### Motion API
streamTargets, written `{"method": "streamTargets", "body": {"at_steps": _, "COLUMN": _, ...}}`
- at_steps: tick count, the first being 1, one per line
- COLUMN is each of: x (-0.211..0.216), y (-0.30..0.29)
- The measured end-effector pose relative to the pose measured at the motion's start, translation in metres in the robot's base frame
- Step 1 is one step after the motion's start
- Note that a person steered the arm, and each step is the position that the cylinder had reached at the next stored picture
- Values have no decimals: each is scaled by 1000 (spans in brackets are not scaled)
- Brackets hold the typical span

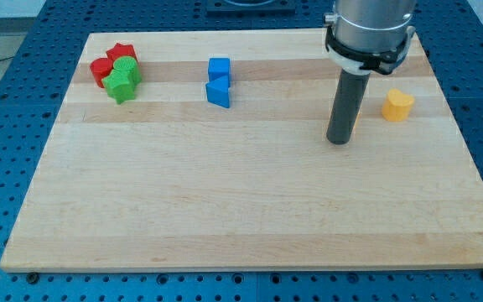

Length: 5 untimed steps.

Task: Move the yellow blocks to the right center of the board

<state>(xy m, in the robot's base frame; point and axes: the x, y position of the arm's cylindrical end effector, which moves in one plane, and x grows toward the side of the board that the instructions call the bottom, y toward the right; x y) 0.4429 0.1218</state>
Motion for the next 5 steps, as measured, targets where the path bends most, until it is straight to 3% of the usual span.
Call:
{"method": "streamTargets", "body": {"at_steps": 2, "x": -29, "y": -48}}
{"method": "streamTargets", "body": {"at_steps": 5, "x": -29, "y": 31}}
